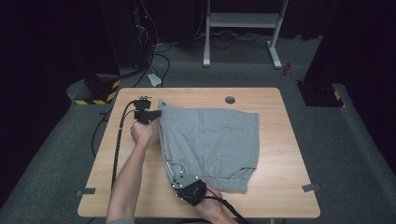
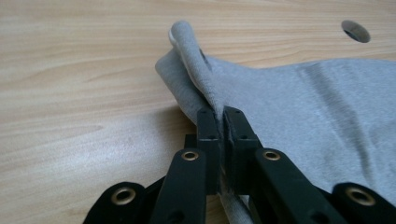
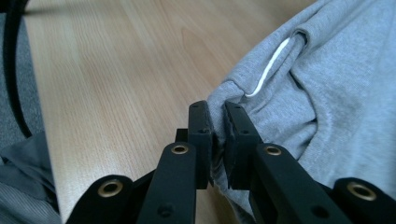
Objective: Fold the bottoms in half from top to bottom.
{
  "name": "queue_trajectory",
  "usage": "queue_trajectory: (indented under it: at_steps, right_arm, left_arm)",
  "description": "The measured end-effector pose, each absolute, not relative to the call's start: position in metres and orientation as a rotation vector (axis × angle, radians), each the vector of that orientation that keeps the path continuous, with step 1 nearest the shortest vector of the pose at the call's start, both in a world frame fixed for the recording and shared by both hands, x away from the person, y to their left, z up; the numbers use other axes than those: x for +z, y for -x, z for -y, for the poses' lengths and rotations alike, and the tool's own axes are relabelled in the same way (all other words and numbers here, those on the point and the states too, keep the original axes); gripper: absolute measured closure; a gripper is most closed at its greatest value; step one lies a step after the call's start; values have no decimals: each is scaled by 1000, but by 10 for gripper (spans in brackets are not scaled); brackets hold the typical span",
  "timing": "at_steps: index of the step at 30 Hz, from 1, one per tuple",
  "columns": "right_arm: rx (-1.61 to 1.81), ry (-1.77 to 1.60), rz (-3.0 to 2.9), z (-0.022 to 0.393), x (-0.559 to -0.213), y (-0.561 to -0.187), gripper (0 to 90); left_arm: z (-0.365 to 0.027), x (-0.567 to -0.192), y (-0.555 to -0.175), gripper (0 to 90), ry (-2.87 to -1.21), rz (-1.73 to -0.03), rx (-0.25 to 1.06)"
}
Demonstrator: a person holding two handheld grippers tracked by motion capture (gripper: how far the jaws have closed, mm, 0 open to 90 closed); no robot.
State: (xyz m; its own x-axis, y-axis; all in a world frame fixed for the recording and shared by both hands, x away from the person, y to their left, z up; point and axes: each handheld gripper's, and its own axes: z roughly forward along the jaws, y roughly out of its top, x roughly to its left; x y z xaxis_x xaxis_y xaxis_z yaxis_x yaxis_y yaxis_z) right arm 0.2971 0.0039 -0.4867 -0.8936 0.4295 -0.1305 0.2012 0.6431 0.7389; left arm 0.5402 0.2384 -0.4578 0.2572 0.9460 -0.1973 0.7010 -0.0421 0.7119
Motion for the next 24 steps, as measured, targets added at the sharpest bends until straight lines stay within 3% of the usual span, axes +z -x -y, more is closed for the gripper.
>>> queue_trajectory:
  at_steps: [24]
  right_arm:
    - [1208, -569, -2559, 12, -466, -300, 833]
  left_arm:
    - [-250, -432, -535, 863, -1717, -1432, 382]
